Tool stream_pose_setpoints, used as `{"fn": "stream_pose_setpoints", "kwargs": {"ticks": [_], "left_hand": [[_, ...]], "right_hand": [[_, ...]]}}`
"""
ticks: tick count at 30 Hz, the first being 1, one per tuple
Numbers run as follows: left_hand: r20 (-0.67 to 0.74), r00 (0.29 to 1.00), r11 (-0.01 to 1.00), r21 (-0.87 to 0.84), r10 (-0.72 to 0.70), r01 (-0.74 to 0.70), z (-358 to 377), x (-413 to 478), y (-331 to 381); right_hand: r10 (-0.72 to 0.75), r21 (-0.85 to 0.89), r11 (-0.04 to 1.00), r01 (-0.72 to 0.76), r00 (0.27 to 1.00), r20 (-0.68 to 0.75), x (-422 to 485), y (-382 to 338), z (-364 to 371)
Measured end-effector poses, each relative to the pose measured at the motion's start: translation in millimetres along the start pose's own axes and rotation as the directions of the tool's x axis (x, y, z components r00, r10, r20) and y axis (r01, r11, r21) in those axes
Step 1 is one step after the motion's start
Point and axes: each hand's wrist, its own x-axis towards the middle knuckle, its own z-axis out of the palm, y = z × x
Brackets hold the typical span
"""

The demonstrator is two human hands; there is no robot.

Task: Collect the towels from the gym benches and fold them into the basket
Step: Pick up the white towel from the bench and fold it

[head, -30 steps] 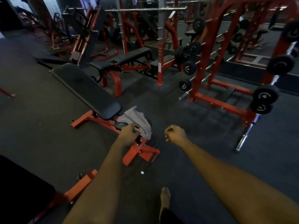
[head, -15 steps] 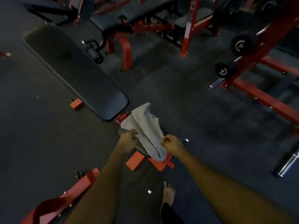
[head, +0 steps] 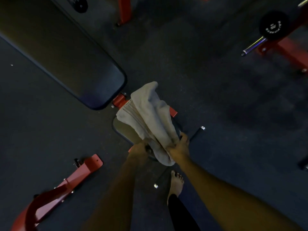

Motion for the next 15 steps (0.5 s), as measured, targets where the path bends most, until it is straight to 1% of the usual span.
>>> {"fn": "stream_pose_setpoints", "kwargs": {"ticks": [1,2,4,5,7,8,10,11,12,13,14,15], "left_hand": [[0.013,1.000,1.000,-0.010,0.004,-0.004,-2,0,-1],[0.030,0.999,1.000,-0.020,0.022,-0.021,-3,2,-3],[0.056,0.996,0.998,-0.006,0.063,-0.063,-22,-8,6],[0.026,0.997,0.998,-0.017,0.068,-0.067,-34,-15,10],[-0.123,0.979,0.985,-0.030,0.163,-0.168,-62,-32,25],[-0.191,0.958,0.970,-0.074,0.213,-0.231,-76,-42,35],[-0.259,0.928,0.938,-0.151,0.267,-0.312,-111,-68,58],[-0.279,0.908,0.928,-0.114,0.313,-0.355,-130,-80,70],[-0.294,0.867,0.899,-0.051,0.404,-0.436,-147,-91,82],[-0.283,0.816,0.849,-0.008,0.504,-0.528,-163,-103,93],[-0.258,0.773,0.800,0.000,0.580,-0.600,-180,-114,102],[-0.224,0.755,0.775,-0.001,0.616,-0.632,-194,-123,109]], "right_hand": [[0.049,0.010,0.999,-0.049,0.999,0.019,5,-7,-3],[0.069,-0.037,0.997,-0.068,0.997,0.039,8,-12,-4],[0.060,-0.193,0.980,-0.040,0.993,0.101,3,-30,-8],[0.038,-0.234,0.972,-0.005,0.990,0.136,-3,-41,-11],[-0.068,-0.208,0.972,0.104,0.983,0.173,-19,-63,-21],[-0.127,-0.195,0.968,0.160,0.977,0.173,-25,-74,-28],[-0.249,-0.199,0.937,0.286,0.949,0.193,-46,-101,-45],[-0.315,-0.191,0.915,0.356,0.925,0.214,-57,-115,-53],[-0.372,-0.173,0.894,0.414,0.899,0.230,-67,-130,-63],[-0.425,-0.162,0.869,0.468,0.873,0.239,-78,-145,-73],[-0.479,-0.162,0.836,0.524,0.841,0.250,-89,-160,-85],[-0.516,-0.166,0.802,0.573,0.806,0.289,-103,-176,-99]]}}
